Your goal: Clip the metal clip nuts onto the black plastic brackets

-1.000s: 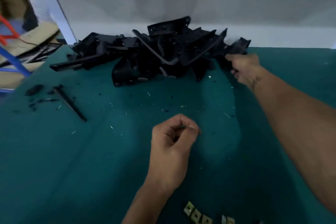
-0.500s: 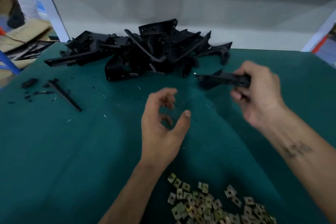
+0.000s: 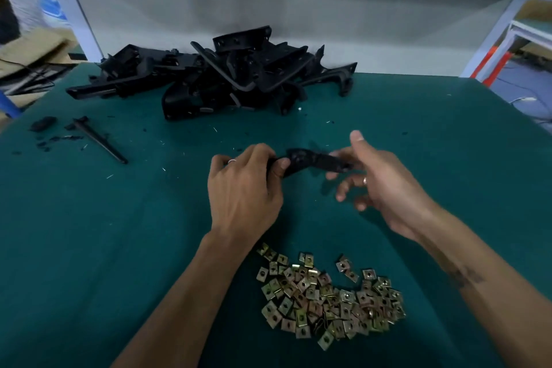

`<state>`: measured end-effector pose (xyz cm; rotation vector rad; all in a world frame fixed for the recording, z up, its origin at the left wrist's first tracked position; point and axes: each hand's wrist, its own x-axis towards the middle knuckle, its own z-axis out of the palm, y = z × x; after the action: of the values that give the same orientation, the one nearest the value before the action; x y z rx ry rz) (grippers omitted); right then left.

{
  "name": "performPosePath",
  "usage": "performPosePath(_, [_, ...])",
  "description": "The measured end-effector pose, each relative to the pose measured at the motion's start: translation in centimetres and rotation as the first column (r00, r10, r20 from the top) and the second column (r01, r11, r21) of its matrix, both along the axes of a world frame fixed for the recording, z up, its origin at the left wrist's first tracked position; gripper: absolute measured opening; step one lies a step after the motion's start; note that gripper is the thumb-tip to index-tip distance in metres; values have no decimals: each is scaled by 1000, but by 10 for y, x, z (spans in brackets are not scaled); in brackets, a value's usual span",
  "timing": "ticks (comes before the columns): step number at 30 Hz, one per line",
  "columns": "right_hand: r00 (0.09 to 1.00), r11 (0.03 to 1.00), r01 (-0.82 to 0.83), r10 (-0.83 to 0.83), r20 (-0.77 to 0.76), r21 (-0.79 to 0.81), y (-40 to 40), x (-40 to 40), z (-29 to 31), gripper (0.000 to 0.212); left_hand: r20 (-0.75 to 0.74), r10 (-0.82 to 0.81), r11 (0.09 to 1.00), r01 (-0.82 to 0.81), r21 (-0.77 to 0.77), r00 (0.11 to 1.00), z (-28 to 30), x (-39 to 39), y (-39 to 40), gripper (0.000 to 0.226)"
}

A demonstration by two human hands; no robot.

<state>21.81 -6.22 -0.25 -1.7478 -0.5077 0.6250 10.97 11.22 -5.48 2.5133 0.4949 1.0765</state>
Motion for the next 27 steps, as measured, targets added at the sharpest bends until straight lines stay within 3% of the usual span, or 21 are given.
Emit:
performPosePath(2, [993, 989, -54, 39, 108, 135, -2, -3, -16, 40, -58, 40, 997, -36, 74, 998, 3, 0, 2, 32])
performPosePath(5, [907, 992, -3, -51, 418, 128, 3, -10, -39, 14, -109, 88, 976, -64, 207, 990, 5, -1, 0, 9])
performPosePath(8, [800, 975, 117, -207, 564, 191, 12, -8, -44, 37, -194, 93, 963, -38, 268, 977, 7, -3, -2, 8])
performPosePath(11, [752, 973, -5, -150, 642, 233, 16, -4, -45, 24, -239, 77, 971, -18, 240, 968, 10, -2, -1, 23])
performPosePath(14, [783, 987, -76, -30, 621, 144, 19, -12, -51, 11, -300, -24, 987, 70, 144, 954, 5, 0, -4, 49])
performPosePath(17, [897, 993, -97, 62, 437, 59, 13, -17, -54, 18, -363, -97, 984, 145, 107, 927, -5, 2, -5, 64])
performPosePath(20, [929, 988, -130, 150, 338, -79, -9, -17, -51, 32, -323, -108, 983, 150, 109, 940, -10, 2, -3, 55])
performPosePath(23, [909, 975, -90, 163, 383, -201, -45, -31, -46, 36, -318, -92, 985, 133, 108, 944, -11, 2, -2, 54])
performPosePath(27, [811, 925, -97, 288, 510, -367, -71, -59, -46, 36, -340, -104, 985, 143, 93, 935, -12, 2, -2, 54])
